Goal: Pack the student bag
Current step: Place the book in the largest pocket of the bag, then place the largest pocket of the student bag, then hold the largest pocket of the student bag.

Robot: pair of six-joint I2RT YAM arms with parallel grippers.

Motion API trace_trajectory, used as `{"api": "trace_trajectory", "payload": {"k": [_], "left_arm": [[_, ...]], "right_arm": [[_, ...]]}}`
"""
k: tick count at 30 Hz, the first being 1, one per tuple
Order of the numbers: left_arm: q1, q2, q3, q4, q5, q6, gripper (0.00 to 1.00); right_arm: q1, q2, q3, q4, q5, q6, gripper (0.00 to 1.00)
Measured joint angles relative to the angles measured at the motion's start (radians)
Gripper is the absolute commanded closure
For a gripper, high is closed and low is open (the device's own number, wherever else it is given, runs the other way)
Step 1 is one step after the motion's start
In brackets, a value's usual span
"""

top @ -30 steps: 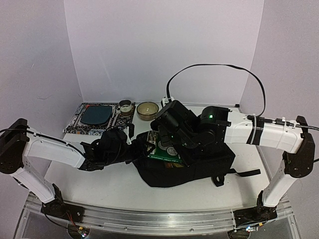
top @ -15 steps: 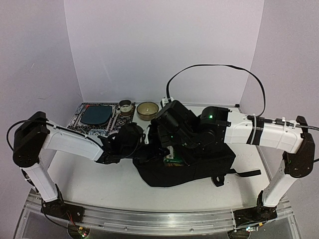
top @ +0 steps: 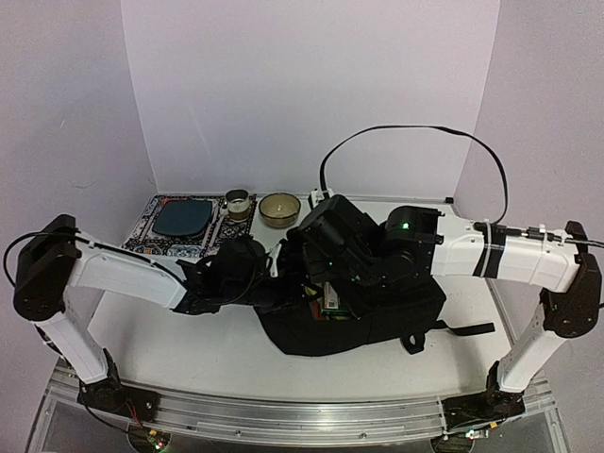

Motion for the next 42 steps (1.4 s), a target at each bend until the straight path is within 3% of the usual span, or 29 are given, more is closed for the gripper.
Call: {"api": "trace_trajectory", "payload": {"k": [6,13,15,22,26,34,42], "left_arm": [[-0.002,-0.218,-0.063,-0.094,-0.108,0.039,0.34],[0.034,-0.377,-0.078,-0.323,-0.269,0.078,0.25],[0.090,-0.413,-0.094,-0.379,-0.284,0.079,0.24],[0.281,-0.446,-0.096,-0.498,-0.280,0.132,0.18],[0.324,-0.375,-0.026,-0.549,-0.245,0.199,0.18],[0.420,-0.118,0.197,-0.582,-0.113,0.349,0.18],[0.429,0.125,0.443,-0.642,-0.009,0.513,0.19]], "right_arm": [[0.000,-0.003,-0.027,0.003,-0.059,0.004,1.00],[0.000,0.003,-0.062,-0.004,-0.152,0.032,0.86],[0.000,0.018,-0.062,-0.010,-0.187,0.033,0.76],[0.000,0.056,-0.054,-0.064,-0.274,0.026,0.22],[0.000,0.048,-0.021,-0.102,-0.312,0.006,0.03],[-0.062,-0.081,-0.030,-0.198,-0.385,0.007,0.02],[-0.213,-0.274,-0.276,-0.261,-0.363,0.146,0.02]]}}
